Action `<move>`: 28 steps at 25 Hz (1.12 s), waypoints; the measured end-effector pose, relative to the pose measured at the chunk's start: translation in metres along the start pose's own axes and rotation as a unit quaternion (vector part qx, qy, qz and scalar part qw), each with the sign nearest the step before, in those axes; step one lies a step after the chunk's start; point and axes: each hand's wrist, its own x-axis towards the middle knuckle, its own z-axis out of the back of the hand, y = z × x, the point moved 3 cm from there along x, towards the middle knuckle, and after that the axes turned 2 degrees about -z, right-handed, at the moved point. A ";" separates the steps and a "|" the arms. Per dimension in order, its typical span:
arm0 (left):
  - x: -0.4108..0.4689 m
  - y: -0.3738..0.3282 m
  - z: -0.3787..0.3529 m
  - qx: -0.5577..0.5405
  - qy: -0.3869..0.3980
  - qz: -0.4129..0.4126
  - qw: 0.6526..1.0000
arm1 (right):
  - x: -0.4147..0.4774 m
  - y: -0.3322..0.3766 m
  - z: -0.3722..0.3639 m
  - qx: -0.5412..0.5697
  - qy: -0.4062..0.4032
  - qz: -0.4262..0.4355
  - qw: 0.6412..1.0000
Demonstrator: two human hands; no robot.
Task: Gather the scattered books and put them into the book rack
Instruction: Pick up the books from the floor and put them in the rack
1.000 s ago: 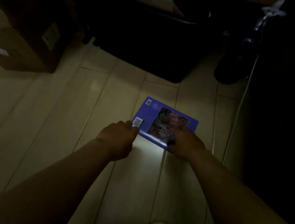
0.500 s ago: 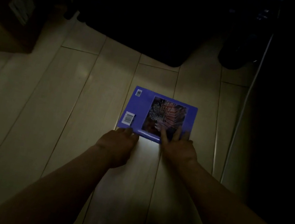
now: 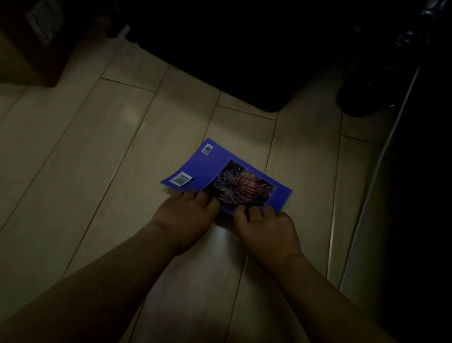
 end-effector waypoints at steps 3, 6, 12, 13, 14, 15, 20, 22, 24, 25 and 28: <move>0.001 -0.001 0.010 0.003 -0.018 0.010 1.000 | 0.002 0.003 0.010 0.048 -0.148 0.007 0.988; 0.000 0.005 0.018 -0.019 -0.021 0.028 0.999 | 0.009 0.003 0.021 0.173 -0.173 -0.054 0.968; -0.010 0.036 0.032 -0.245 -0.083 0.126 0.958 | 0.015 -0.037 0.022 0.369 -0.062 -0.262 0.890; -0.011 0.042 0.035 -0.283 -0.105 0.146 0.942 | 0.019 -0.044 0.025 0.393 -0.061 -0.287 0.872; -0.011 0.048 0.037 -0.313 -0.125 0.161 0.928 | 0.023 -0.050 0.029 0.432 -0.062 -0.305 0.846; -0.011 0.052 0.040 -0.336 -0.143 0.170 0.915 | 0.027 -0.053 0.033 0.480 -0.065 -0.307 0.819; -0.012 0.056 0.060 -0.427 -0.181 0.209 0.861 | 0.044 -0.053 0.062 0.573 -0.165 -0.292 0.748; -0.017 0.057 0.082 -0.441 -0.182 0.224 0.850 | 0.047 -0.049 0.079 0.572 -0.223 -0.289 0.734; -0.026 0.061 0.112 -0.427 -0.192 0.227 0.854 | 0.052 -0.048 0.099 0.560 -0.262 -0.279 0.735; -0.034 0.063 0.128 -0.419 -0.199 0.228 0.856 | 0.055 -0.048 0.113 0.553 -0.274 -0.273 0.738; -0.071 0.071 0.184 -0.397 -0.223 0.230 0.860 | 0.059 -0.045 0.174 0.554 -0.303 -0.238 0.738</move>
